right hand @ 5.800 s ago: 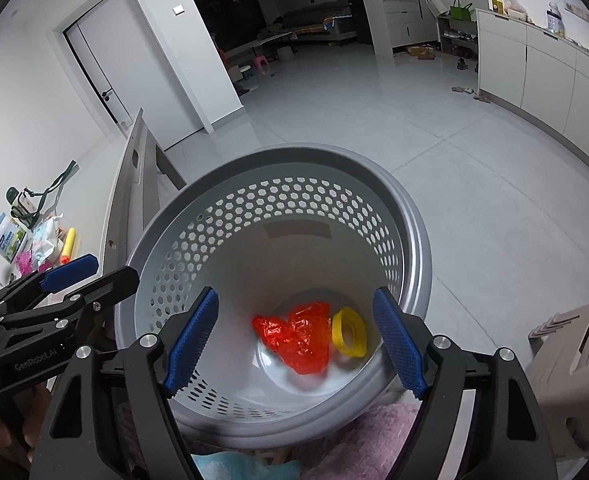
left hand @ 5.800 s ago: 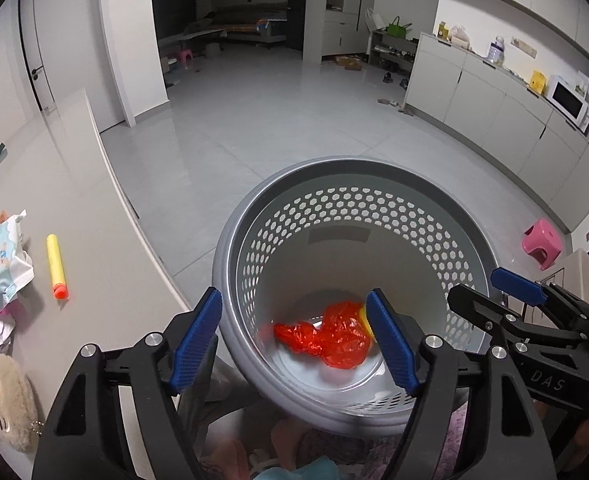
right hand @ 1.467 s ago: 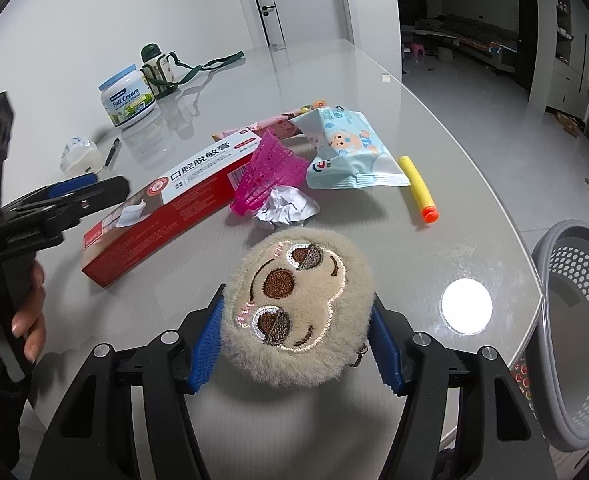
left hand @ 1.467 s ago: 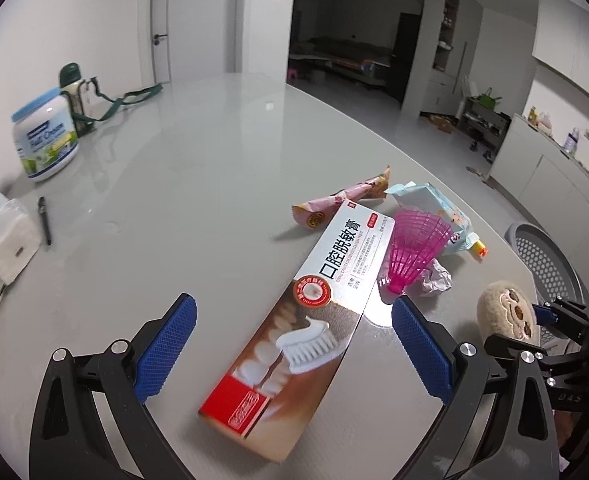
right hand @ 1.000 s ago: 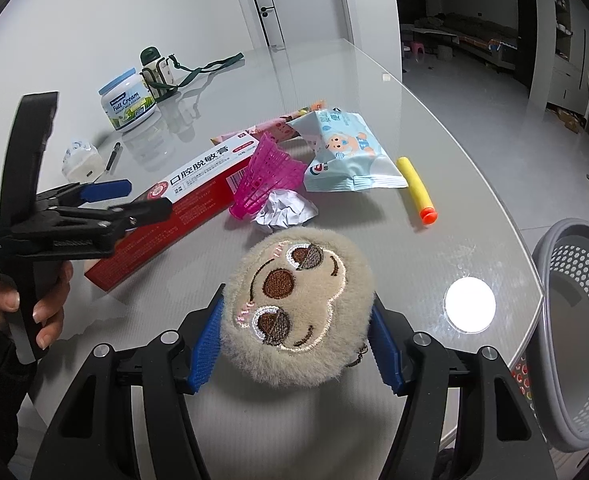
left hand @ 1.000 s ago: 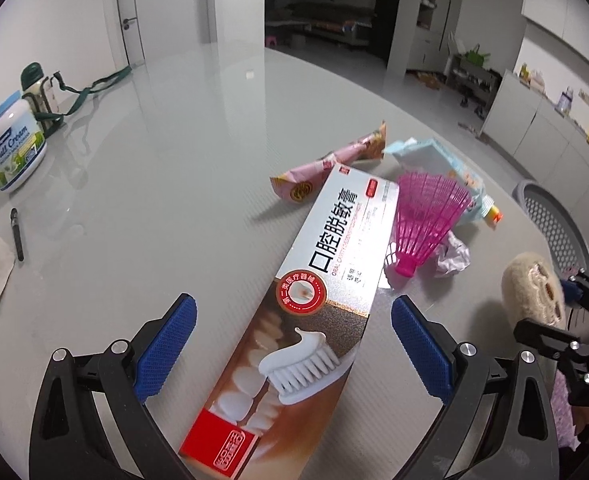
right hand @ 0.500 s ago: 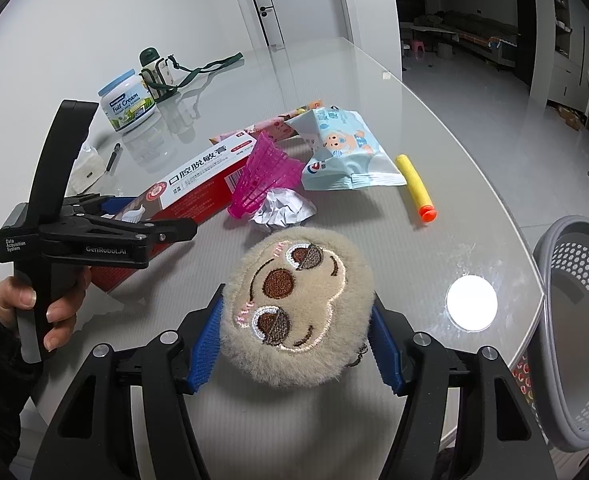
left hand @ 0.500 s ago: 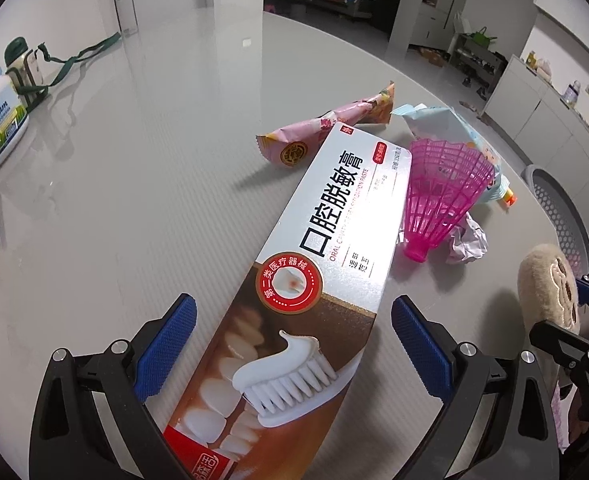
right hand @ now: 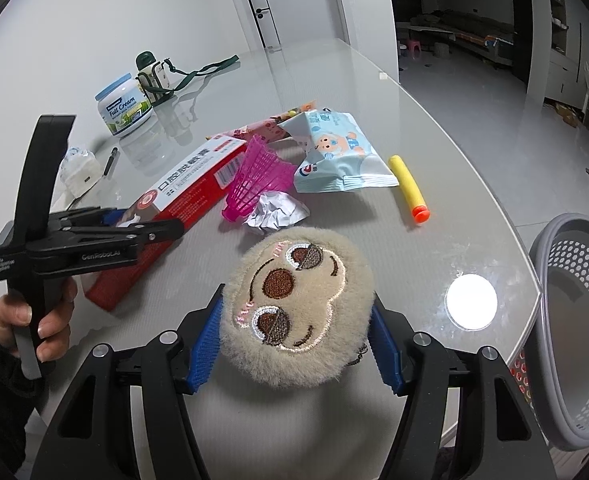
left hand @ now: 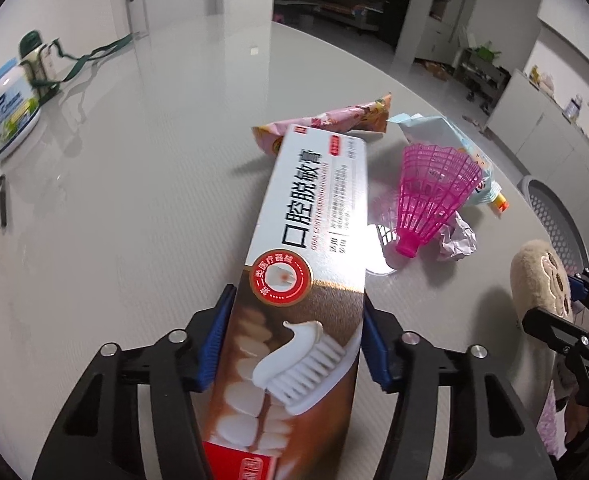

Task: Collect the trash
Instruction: 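Lift the toothpaste box with the left gripper and the sloth with the right gripper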

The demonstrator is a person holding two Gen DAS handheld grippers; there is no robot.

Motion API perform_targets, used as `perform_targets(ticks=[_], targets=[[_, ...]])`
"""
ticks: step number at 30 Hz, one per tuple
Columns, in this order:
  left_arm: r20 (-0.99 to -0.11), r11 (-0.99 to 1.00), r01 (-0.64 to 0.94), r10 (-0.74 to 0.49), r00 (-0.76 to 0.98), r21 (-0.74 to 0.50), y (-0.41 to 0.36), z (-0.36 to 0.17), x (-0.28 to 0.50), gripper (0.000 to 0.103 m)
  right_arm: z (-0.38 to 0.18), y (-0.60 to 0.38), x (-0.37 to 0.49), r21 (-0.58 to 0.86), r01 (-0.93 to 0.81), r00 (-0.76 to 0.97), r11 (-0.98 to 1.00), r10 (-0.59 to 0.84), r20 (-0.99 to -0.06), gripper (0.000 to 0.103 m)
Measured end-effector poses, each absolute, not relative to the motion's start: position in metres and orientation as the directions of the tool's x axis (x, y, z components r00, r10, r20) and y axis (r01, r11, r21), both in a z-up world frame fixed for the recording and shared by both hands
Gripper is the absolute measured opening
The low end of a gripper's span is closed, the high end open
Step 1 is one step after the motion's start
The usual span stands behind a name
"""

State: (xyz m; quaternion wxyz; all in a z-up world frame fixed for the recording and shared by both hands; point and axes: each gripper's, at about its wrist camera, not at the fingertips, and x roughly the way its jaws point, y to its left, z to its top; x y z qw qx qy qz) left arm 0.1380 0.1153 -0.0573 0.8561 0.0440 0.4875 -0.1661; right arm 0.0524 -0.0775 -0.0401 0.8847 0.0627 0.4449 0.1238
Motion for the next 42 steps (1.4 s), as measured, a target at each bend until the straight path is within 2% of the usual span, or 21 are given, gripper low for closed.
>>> perform_targets(ticks=[10,12,23,26,28,30,33,42], targets=[[-0.793,0.969,0.231,-0.205,0.574,-0.084,0.133,-0.03,0.107,0.051,-0.038,-0.082,0.049,0.23,-0.161,0.582,0.96,0.28,-0.763,0.062],[-0.781,0.971,0.225,-0.204,0.59,-0.083,0.137,-0.024,0.106,0.047,-0.037,-0.084,0.048,0.232,-0.161,0.583,0.959,0.282,-0.762,0.062],[-0.785,0.976,0.211,-0.169,0.596,-0.051,0.13,-0.029,0.101,0.046,-0.032,-0.088,0.039,0.237,-0.165,0.591,0.957,0.288,-0.753,0.062],[-0.789,0.978,0.207,-0.153,0.595,-0.033,0.127,-0.029,0.103,0.059,-0.031,-0.088,0.038,0.235,-0.169,0.592,0.957,0.289,-0.753,0.062],[-0.788,0.98,0.201,-0.135,0.6,-0.015,0.126,-0.029,0.104,0.076,-0.031,-0.088,0.037,0.236,-0.169,0.591,0.957,0.29,-0.753,0.062],[-0.79,0.979,0.203,-0.128,0.6,-0.004,0.125,-0.031,0.105,0.077,-0.032,-0.088,0.037,0.236,-0.168,0.591,0.957,0.29,-0.753,0.062],[-0.814,0.983,0.183,-0.096,0.572,0.013,0.123,-0.038,0.112,0.091,-0.031,-0.089,0.037,0.242,-0.167,0.588,0.956,0.294,-0.754,0.062],[-0.866,0.989,0.144,-0.043,0.498,0.034,0.125,-0.062,0.119,0.09,-0.032,-0.091,0.039,0.252,-0.166,0.583,0.953,0.301,-0.755,0.062]])
